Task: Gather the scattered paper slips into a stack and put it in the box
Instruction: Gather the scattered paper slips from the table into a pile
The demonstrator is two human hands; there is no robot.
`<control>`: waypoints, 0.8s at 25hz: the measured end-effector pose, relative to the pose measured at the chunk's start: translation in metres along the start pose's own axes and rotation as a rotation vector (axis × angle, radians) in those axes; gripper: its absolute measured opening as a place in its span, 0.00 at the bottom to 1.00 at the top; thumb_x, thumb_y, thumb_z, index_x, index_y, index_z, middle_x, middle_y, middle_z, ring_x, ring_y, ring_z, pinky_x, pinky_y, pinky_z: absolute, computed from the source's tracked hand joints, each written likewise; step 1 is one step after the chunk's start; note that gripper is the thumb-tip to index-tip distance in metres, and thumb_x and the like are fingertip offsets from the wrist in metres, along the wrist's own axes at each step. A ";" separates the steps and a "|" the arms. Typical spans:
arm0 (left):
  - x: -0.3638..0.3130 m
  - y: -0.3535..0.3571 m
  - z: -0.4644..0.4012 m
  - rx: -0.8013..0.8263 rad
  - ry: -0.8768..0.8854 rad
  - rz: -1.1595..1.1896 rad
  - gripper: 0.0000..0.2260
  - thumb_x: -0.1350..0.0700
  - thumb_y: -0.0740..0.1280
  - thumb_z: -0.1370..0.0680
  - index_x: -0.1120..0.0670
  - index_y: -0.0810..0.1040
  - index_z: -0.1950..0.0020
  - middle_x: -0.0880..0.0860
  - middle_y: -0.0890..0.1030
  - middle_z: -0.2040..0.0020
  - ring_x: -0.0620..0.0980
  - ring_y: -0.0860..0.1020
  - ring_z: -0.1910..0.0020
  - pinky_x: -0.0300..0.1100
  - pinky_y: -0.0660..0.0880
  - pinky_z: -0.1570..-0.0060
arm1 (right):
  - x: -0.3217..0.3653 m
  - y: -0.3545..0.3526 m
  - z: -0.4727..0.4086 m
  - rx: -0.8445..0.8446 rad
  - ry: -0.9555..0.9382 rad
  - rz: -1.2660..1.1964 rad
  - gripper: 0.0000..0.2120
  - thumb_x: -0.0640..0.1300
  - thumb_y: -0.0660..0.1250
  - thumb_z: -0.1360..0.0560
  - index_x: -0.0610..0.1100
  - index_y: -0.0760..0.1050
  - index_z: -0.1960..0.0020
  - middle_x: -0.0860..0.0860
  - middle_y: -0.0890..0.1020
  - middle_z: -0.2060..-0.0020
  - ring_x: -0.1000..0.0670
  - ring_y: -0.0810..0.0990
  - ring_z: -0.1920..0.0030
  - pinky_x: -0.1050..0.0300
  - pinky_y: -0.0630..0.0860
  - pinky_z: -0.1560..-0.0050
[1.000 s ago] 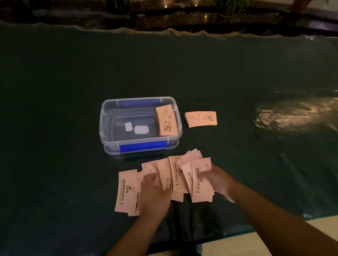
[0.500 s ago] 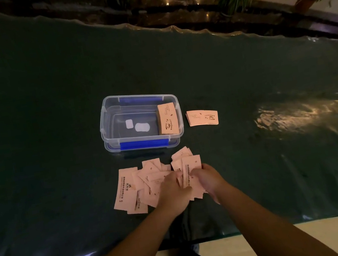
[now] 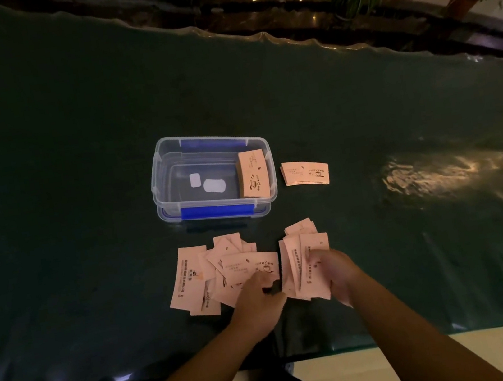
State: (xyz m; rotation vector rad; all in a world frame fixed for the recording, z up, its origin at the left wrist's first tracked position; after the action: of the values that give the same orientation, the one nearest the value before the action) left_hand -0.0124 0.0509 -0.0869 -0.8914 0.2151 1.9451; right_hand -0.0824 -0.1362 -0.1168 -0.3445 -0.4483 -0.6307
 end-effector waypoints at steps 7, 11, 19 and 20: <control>0.017 -0.008 0.010 -0.023 -0.341 0.376 0.27 0.58 0.68 0.21 0.50 0.66 0.23 0.52 0.76 0.44 0.50 0.76 0.49 0.42 0.71 0.61 | 0.016 0.003 -0.001 0.159 -0.054 0.093 0.15 0.38 0.65 0.18 0.43 0.78 0.32 0.39 0.85 0.40 0.37 0.84 0.37 0.31 0.75 0.30; 0.020 -0.009 0.010 -0.091 -0.352 0.547 0.24 0.57 0.69 0.22 0.49 0.70 0.27 0.53 0.78 0.43 0.52 0.78 0.46 0.47 0.78 0.52 | 0.031 0.033 -0.002 0.247 -0.177 0.328 0.21 0.41 0.67 0.22 0.49 0.77 0.30 0.43 0.85 0.37 0.40 0.83 0.35 0.32 0.75 0.29; 0.010 -0.014 0.010 -0.131 -0.264 0.644 0.11 0.61 0.68 0.20 0.45 0.74 0.46 0.49 0.81 0.49 0.47 0.79 0.50 0.53 0.78 0.38 | 0.041 0.077 0.014 0.259 -0.317 0.806 0.31 0.43 0.72 0.24 0.51 0.68 0.22 0.48 0.81 0.32 0.42 0.83 0.35 0.45 0.81 0.41; 0.010 -0.014 0.009 -0.114 -0.237 0.626 0.13 0.61 0.68 0.20 0.45 0.75 0.42 0.49 0.82 0.46 0.47 0.79 0.47 0.51 0.79 0.40 | 0.040 0.076 0.015 0.256 -0.317 0.802 0.31 0.42 0.72 0.24 0.50 0.68 0.23 0.49 0.81 0.32 0.43 0.82 0.35 0.48 0.80 0.42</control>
State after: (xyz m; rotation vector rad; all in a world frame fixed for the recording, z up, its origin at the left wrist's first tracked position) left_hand -0.0081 0.0698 -0.0835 -0.7036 0.2663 2.6463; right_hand -0.0101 -0.0910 -0.0970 -0.3461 -0.6334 0.2672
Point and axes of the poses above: each hand's wrist, its own z-axis away from the middle knuckle, its own y-axis out of the palm, x = y × z, the point moved 3 cm from there along -z, towards the middle knuckle
